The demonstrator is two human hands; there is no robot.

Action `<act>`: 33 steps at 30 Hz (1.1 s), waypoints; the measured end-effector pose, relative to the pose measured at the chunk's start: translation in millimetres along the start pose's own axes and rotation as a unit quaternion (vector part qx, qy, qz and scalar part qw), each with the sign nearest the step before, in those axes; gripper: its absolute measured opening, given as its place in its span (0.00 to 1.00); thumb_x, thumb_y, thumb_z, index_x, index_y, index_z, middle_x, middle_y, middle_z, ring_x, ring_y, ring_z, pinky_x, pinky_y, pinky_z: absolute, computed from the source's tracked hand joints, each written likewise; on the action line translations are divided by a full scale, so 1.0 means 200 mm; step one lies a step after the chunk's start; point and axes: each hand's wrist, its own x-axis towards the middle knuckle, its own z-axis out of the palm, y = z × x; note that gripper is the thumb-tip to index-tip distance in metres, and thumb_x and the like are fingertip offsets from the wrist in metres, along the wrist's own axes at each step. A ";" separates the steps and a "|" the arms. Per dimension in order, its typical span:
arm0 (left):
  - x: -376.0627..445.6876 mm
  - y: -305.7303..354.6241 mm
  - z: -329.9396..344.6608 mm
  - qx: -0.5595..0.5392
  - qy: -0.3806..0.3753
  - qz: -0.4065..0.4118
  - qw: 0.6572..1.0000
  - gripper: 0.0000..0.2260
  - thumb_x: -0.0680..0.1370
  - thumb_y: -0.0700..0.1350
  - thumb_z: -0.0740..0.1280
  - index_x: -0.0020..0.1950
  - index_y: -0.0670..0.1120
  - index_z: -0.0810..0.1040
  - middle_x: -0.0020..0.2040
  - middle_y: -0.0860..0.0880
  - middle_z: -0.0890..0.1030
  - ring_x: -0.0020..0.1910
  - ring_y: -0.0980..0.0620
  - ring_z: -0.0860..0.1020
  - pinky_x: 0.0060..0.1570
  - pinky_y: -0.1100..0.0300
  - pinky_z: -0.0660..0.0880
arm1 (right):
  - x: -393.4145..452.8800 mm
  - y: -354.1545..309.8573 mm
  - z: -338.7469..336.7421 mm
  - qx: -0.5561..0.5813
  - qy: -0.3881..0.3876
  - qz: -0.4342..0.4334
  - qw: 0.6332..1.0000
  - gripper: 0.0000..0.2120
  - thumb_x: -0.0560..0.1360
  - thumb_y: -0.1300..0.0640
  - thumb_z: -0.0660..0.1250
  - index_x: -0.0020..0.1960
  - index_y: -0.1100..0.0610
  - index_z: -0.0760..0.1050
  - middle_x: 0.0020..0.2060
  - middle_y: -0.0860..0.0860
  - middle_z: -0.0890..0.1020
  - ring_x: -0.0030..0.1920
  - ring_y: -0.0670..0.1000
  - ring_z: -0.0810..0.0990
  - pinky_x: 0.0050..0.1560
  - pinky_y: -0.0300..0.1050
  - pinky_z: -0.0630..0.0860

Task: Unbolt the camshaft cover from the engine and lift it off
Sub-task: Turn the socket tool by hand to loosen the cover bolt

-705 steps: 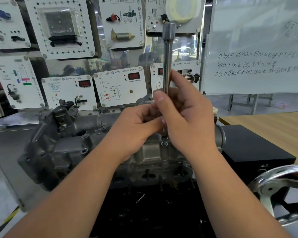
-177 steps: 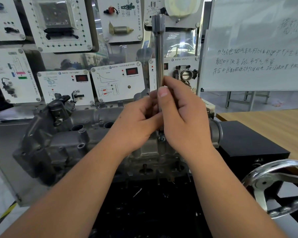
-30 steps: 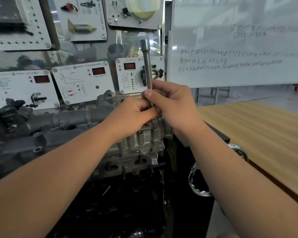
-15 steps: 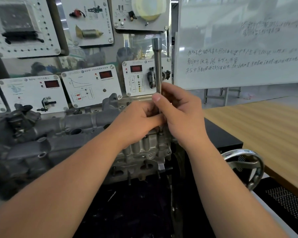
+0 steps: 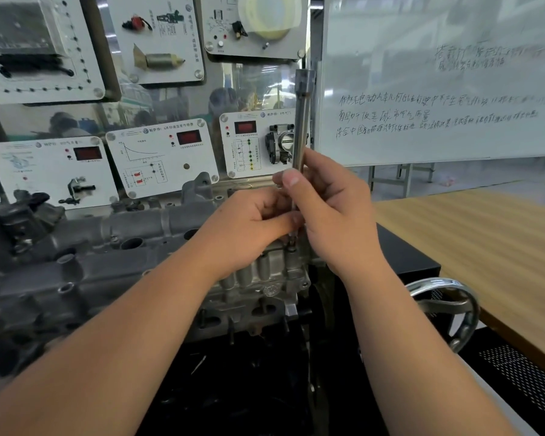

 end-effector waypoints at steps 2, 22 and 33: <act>0.00 0.01 0.01 0.011 0.010 0.005 1.000 0.04 0.81 0.45 0.71 0.54 0.47 0.84 0.46 0.47 0.87 0.49 0.44 0.85 0.57 0.39 0.80 | 0.00 -0.01 0.01 -0.021 0.008 -0.010 1.000 0.04 0.79 0.56 0.68 0.46 0.51 0.80 0.32 0.42 0.79 0.35 0.42 0.76 0.38 0.38 0.74; 0.00 0.00 0.01 0.021 0.007 0.029 0.999 0.13 0.74 0.61 0.67 0.53 0.56 0.81 0.47 0.50 0.86 0.48 0.48 0.85 0.54 0.41 0.81 | -0.02 -0.03 0.04 -0.136 0.057 -0.039 0.988 0.05 0.77 0.55 0.69 0.43 0.47 0.77 0.34 0.49 0.75 0.37 0.44 0.73 0.38 0.32 0.68; 0.01 -0.01 0.01 0.023 0.000 0.029 0.999 0.07 0.77 0.51 0.71 0.55 0.57 0.83 0.48 0.56 0.87 0.49 0.55 0.85 0.54 0.47 0.81 | -0.01 -0.04 0.04 -0.071 0.055 -0.044 0.995 0.20 0.77 0.53 0.70 0.67 0.42 0.74 0.46 0.40 0.84 0.47 0.43 0.83 0.48 0.40 0.80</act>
